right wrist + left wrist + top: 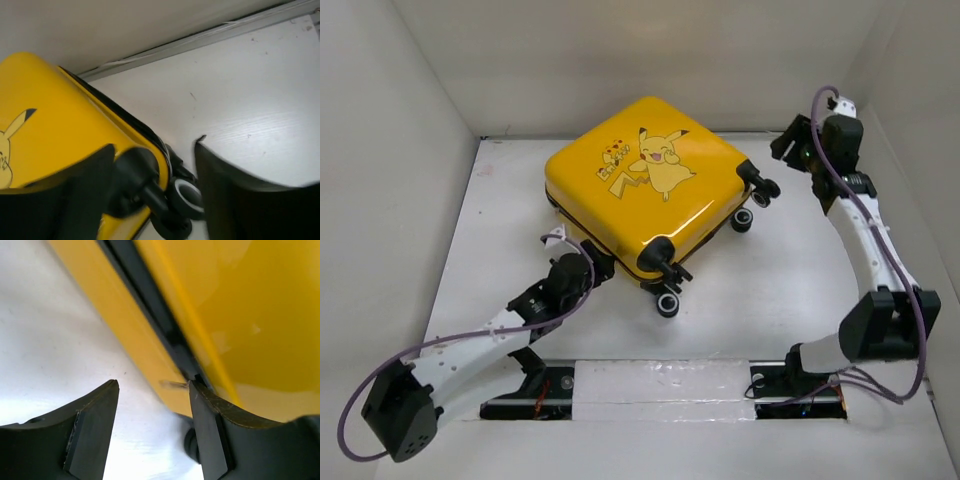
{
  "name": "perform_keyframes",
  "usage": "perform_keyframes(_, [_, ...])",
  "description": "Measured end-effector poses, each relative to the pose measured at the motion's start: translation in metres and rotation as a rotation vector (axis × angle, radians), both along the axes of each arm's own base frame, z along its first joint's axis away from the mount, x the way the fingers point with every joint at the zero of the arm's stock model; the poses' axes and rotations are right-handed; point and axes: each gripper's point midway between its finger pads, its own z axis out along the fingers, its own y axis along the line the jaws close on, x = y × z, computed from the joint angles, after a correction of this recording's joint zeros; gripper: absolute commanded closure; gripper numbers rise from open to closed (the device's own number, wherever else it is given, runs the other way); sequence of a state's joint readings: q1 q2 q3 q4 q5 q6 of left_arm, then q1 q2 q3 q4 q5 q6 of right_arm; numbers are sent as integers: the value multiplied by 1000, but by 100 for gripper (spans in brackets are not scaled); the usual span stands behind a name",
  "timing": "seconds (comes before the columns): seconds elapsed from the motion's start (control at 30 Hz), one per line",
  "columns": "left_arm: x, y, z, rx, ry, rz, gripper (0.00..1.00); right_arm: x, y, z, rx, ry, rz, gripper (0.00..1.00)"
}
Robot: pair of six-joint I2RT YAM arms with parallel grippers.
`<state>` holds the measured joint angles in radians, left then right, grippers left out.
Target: Pack the luggage
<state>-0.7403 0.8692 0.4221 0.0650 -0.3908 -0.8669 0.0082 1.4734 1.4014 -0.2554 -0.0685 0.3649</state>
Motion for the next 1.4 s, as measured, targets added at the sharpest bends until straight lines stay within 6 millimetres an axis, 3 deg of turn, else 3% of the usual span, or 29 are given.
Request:
perform_keyframes(0.07, [-1,6,14,-10,-40,21,45,-23,-5,-5,14,1,-13,60])
perform_keyframes(0.13, [3,13,43,-68,-129,61,43,-47,0,-12,36,-13,-1,98])
perform_keyframes(0.23, [13,25,108,-177,-310,142,39,-85,13,-28,82,-21,28,100])
perform_keyframes(0.27, [15,26,120,-193,-336,154,37,-94,17,-33,89,-24,38,100])
perform_keyframes(0.43, [61,37,208,-230,-467,265,30,-115,35,-70,98,23,80,100])
perform_keyframes(0.5, [91,53,229,-219,-495,318,30,-116,42,-94,100,73,95,100])
perform_keyframes(0.57, [120,76,236,-206,-503,371,30,-111,51,-119,97,139,113,100])
perform_keyframes(0.67, [161,114,228,-198,-476,430,31,-99,72,-162,84,248,160,100])
perform_keyframes(0.77, [206,142,206,-156,-392,477,31,-91,91,-189,79,310,200,98])
perform_keyframes(0.9, [260,154,171,-134,-286,454,31,-65,109,-190,55,301,230,98])
perform_keyframes(1.07, [300,171,96,-124,-107,418,34,-38,116,-192,39,292,215,98])
perform_keyframes(1.2, [306,179,44,-140,-16,411,35,-24,121,-193,33,281,215,98])
perform_keyframes(1.3, [289,185,19,-175,-3,445,35,-10,124,-193,25,278,214,98])
perform_keyframes(1.4, [259,190,4,-206,-13,499,35,5,127,-195,21,275,209,97])
